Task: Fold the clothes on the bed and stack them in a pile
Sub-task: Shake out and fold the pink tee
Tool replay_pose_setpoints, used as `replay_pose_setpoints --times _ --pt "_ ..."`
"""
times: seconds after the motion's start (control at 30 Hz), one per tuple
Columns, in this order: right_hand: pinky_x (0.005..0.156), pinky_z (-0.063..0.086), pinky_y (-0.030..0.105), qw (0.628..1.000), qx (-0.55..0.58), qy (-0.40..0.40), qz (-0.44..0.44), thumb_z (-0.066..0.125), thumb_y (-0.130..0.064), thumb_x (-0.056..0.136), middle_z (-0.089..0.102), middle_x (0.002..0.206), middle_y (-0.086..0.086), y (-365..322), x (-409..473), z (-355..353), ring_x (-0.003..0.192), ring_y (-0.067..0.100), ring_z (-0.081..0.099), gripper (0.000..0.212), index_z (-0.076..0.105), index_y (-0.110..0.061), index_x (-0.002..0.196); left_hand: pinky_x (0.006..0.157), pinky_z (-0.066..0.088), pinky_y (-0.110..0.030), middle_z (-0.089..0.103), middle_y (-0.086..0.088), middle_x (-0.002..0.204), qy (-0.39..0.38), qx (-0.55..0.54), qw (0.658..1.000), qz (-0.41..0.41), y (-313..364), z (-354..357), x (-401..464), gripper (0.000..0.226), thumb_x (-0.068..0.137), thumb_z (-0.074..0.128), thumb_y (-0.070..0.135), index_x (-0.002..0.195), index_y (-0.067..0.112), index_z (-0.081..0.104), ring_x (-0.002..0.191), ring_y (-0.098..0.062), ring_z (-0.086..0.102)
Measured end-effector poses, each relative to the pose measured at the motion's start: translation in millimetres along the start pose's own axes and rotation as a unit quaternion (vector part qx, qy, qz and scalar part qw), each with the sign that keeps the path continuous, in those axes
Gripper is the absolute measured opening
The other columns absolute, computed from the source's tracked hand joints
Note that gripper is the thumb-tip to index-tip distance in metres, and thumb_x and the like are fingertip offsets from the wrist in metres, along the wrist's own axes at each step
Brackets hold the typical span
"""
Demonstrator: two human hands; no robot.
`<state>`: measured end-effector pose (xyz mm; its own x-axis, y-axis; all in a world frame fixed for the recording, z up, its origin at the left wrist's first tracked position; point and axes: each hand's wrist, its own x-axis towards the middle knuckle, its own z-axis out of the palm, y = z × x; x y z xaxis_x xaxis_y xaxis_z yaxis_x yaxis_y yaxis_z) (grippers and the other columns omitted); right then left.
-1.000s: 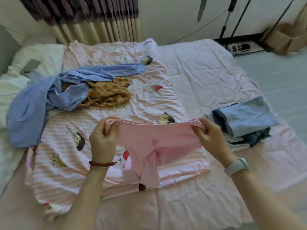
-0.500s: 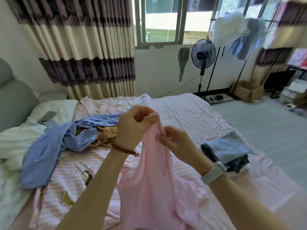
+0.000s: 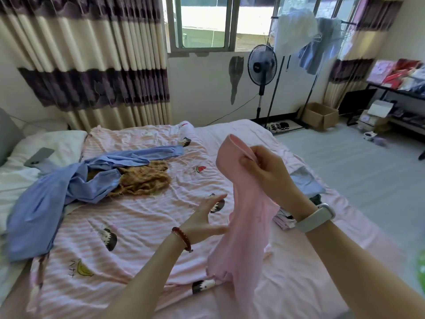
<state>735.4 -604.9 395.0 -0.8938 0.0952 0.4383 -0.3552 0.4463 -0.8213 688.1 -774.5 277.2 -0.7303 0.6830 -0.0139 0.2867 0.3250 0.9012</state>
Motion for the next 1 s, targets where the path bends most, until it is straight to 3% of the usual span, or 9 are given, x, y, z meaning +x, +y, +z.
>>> replay_pose_setpoints --times 0.13,0.2,0.27,0.37,0.43,0.5,0.67,0.9,1.0 --pt "0.056 0.037 0.017 0.999 0.021 0.017 0.018 0.059 -0.003 0.088 0.054 0.066 -0.005 -2 -4 -9 0.06 0.005 0.045 0.016 0.059 -0.016 0.079 0.085 0.032 -0.005 0.05 0.015 0.123 -0.042 -0.002 0.998 0.043 8 16 8 0.045 0.079 0.069 0.015 0.12 0.026 0.053 0.114 0.0 0.045" --pt "0.053 0.037 0.014 0.998 0.034 0.047 0.031 0.059 -0.005 0.088 0.055 0.06 -0.015 -2 -5 -18 0.056 -0.001 0.046 0.022 0.058 -0.024 0.079 0.087 0.042 -0.018 0.062 -0.002 0.111 -0.044 0.009 0.996 0.081 10 26 8 0.035 0.074 0.064 0.023 0.106 0.008 0.063 0.101 -0.011 0.054" --pt "0.053 0.038 0.015 0.994 0.024 0.103 0.036 0.057 -0.007 0.09 0.057 0.062 -0.014 1 -6 -28 0.057 0.001 0.048 0.02 0.058 -0.023 0.08 0.087 0.042 -0.028 0.061 -0.007 0.108 -0.046 0.035 0.993 0.099 3 33 6 0.037 0.074 0.064 0.025 0.1 -0.001 0.066 0.097 -0.015 0.053" --pt "0.057 0.04 0.025 0.979 -0.012 0.2 0.047 0.055 -0.013 0.092 0.056 0.073 0.007 14 -9 -48 0.065 0.013 0.048 0.006 0.059 -0.011 0.088 0.087 0.041 -0.017 0.057 0.002 0.114 -0.058 0.093 0.992 0.062 -18 29 -3 0.02 0.08 0.067 0.013 0.098 0.003 0.069 0.104 -0.01 0.052" --pt "0.057 0.041 0.019 0.965 -0.03 0.252 0.061 0.055 -0.016 0.092 0.054 0.071 0.002 25 -14 -61 0.063 0.01 0.047 0.01 0.059 -0.007 0.093 0.072 0.043 -0.017 0.06 0.005 0.088 -0.047 0.065 0.997 0.005 -27 17 -13 0.021 0.076 0.064 0.03 0.081 0.009 0.066 0.079 -0.006 0.056" --pt "0.054 0.038 0.011 0.953 -0.046 0.287 0.081 0.055 -0.018 0.093 0.052 0.069 -0.005 37 -21 -69 0.06 0.005 0.045 0.011 0.058 -0.007 0.094 0.06 0.039 -0.018 0.056 0.004 0.07 0.0 0.049 0.999 -0.024 -29 0 -22 0.022 0.077 0.062 0.036 0.069 0.016 0.056 0.062 -0.004 0.053" --pt "0.052 0.036 0.008 0.936 -0.062 0.335 0.09 0.051 -0.017 0.095 0.049 0.07 -0.003 52 -47 -70 0.053 -0.003 0.044 0.01 0.053 -0.007 0.096 0.057 0.039 -0.012 0.058 0.006 0.065 0.146 0.058 0.987 0.028 -9 -33 -47 0.028 0.088 0.057 0.001 0.073 0.024 0.058 0.061 0.003 0.056" --pt "0.045 0.029 0.012 0.904 -0.082 0.419 0.01 0.05 -0.019 0.095 0.039 0.055 0.0 19 -30 -64 0.044 0.001 0.036 0.014 0.044 -0.025 0.084 0.053 0.037 -0.003 0.062 0.014 0.066 0.361 0.007 0.916 0.178 70 -78 -50 0.016 0.087 0.06 0.014 0.08 0.028 0.056 0.058 0.008 0.053" --pt "0.044 0.028 0.017 0.903 -0.068 0.423 -0.013 0.05 -0.021 0.095 0.037 0.053 0.0 8 -12 -61 0.042 0.002 0.034 0.008 0.046 -0.016 0.09 0.051 0.034 -0.005 0.058 0.01 0.062 0.42 0.008 0.884 0.204 92 -101 -42 0.027 0.085 0.06 0.003 0.076 0.027 0.056 0.051 0.003 0.049"
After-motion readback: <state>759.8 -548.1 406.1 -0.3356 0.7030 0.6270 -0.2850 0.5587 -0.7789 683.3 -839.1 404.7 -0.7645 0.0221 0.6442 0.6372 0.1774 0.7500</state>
